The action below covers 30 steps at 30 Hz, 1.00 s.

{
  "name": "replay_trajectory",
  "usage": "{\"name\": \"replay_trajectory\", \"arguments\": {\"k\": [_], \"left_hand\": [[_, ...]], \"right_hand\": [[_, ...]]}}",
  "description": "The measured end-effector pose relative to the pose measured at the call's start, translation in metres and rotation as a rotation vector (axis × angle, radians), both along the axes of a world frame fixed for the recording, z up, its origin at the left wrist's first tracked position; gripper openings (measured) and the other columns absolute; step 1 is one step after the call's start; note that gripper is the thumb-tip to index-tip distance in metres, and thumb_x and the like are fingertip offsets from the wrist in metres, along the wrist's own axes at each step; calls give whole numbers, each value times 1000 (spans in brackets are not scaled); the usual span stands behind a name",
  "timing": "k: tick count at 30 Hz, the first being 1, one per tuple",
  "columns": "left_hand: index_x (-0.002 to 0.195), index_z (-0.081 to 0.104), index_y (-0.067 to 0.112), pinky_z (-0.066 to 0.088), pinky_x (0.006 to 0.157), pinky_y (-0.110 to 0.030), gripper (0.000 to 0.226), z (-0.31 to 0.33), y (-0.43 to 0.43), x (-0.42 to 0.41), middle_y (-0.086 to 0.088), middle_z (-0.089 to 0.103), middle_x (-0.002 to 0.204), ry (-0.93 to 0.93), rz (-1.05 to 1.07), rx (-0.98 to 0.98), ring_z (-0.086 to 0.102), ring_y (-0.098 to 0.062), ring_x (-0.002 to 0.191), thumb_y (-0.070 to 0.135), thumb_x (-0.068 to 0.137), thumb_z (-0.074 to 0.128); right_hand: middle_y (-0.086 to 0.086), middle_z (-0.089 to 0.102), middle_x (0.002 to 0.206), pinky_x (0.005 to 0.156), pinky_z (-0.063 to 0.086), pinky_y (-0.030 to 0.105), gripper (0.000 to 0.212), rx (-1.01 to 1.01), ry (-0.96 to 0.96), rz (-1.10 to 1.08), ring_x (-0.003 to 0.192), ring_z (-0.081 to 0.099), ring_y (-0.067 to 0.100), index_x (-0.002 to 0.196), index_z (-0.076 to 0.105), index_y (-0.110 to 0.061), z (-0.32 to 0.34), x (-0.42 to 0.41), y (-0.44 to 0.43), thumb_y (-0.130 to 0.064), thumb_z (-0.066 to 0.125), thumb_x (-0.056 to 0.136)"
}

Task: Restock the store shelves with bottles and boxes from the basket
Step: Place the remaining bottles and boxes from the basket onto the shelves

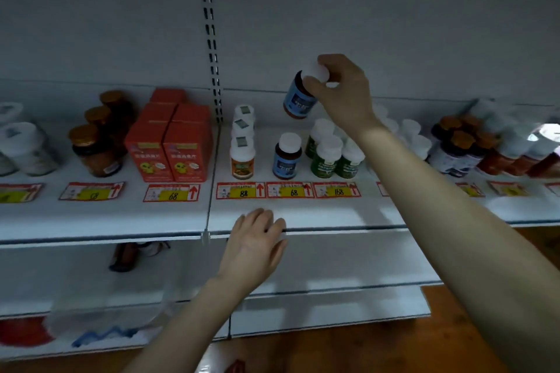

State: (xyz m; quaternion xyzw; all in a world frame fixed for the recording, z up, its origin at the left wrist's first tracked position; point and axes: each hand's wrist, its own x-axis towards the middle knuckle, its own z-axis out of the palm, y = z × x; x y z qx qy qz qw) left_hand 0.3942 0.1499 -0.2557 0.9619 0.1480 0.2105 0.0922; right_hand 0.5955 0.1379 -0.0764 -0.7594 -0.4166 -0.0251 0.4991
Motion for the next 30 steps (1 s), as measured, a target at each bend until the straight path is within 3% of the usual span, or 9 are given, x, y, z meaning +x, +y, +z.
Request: {"name": "replay_trajectory", "arguments": {"k": [8,12,19,30], "left_hand": [[86,62,14,50,71,-38,21,-3,-10,9,-7,60,89,-38,116,-18,59,-29,91,29,83,46],[86,62,16,50,73,-38,21,-2,-10,9,-6,60,89,-47,131,-6,58,-27,93,29,83,46],[88,61,17,50,74,-37,19,-6,-10,8,-5,60,90,-78,132,13,58,-25,94,31,83,49],[91,59,19,50,75,-37,18,-10,-10,8,-4,61,93,-87,130,34,56,-24,97,32,82,50]], "right_hand": [[8,54,131,89,35,14,40,-304,-19,213,121,49,20,126,53,-8,-23,36,43,-16,61,87],[8,52,132,85,33,14,42,-443,3,254,122,47,20,126,52,-9,-40,37,49,-15,62,85],[10,50,132,96,36,23,40,-528,38,263,122,46,23,122,54,-8,-57,36,51,-13,63,83],[10,54,127,81,37,20,35,-605,66,241,116,51,24,117,57,-7,-62,34,53,-12,61,83]]}}
